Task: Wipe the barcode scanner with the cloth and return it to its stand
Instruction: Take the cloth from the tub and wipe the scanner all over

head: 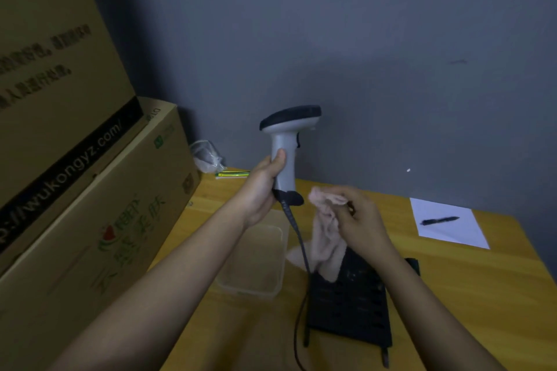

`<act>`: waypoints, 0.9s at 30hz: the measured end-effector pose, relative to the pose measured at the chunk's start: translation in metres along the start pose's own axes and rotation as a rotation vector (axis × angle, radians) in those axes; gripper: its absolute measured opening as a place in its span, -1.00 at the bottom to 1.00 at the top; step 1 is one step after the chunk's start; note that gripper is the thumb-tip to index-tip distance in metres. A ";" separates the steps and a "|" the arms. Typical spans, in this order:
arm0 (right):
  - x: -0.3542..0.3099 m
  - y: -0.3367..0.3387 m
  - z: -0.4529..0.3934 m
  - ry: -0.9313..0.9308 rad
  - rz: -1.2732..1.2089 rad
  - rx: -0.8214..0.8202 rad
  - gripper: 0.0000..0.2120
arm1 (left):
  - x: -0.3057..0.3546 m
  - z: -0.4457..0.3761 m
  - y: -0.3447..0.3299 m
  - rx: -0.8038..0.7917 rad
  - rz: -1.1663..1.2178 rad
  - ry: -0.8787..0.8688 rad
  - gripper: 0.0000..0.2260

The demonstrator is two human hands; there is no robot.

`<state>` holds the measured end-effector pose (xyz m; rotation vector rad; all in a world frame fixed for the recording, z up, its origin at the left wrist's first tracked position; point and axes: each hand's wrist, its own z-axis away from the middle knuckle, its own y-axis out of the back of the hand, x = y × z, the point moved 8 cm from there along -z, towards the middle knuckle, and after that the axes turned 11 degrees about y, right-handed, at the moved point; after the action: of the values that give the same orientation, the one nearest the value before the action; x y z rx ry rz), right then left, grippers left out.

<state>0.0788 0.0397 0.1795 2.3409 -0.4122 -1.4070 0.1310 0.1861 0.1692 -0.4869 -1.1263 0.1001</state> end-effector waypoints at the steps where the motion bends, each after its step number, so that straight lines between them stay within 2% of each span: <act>1: -0.004 -0.001 -0.002 -0.024 -0.062 0.054 -0.73 | 0.000 0.000 -0.002 -0.009 0.011 0.004 -0.72; 5: -0.028 -0.040 -0.009 -0.014 -0.115 -0.006 -0.88 | 0.000 0.000 -0.011 -0.033 0.073 0.031 -0.72; 7: -0.022 -0.039 -0.009 -0.025 -0.080 -0.015 -0.94 | 0.002 0.000 -0.009 -0.007 0.053 0.022 -0.70; 9: -0.012 -0.023 -0.010 -0.057 -0.036 -0.009 -0.90 | 0.004 0.003 -0.005 0.001 0.048 0.008 -0.70; 13: -0.013 -0.006 -0.025 -0.129 -0.193 0.222 -0.94 | 0.004 0.006 -0.010 -0.055 0.025 -0.018 -0.73; 17: -0.024 -0.030 -0.038 -0.218 -0.253 0.323 -0.86 | 0.003 0.010 -0.015 -0.027 0.000 -0.071 -0.70; 19: -0.034 -0.034 -0.036 -0.119 -0.165 0.241 -0.88 | 0.007 0.011 -0.008 0.006 -0.007 -0.090 -0.70; 22: -0.045 -0.035 -0.028 0.064 0.101 -0.139 -0.85 | 0.010 0.009 0.005 0.048 -0.009 -0.071 -0.64; 24: -0.040 -0.029 -0.023 0.086 0.178 -0.331 -0.83 | 0.011 0.009 0.007 0.063 -0.049 -0.069 -0.69; 25: -0.036 -0.021 -0.025 0.062 0.170 -0.306 -0.82 | 0.010 0.010 0.004 0.058 -0.061 -0.068 -0.73; 27: -0.036 0.002 -0.032 0.002 0.077 -0.019 -0.86 | 0.008 0.010 -0.002 0.045 -0.087 -0.062 -0.72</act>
<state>0.0901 0.0592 0.2221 2.2864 -0.4814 -1.3665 0.1254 0.1904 0.1805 -0.3964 -1.2017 0.0645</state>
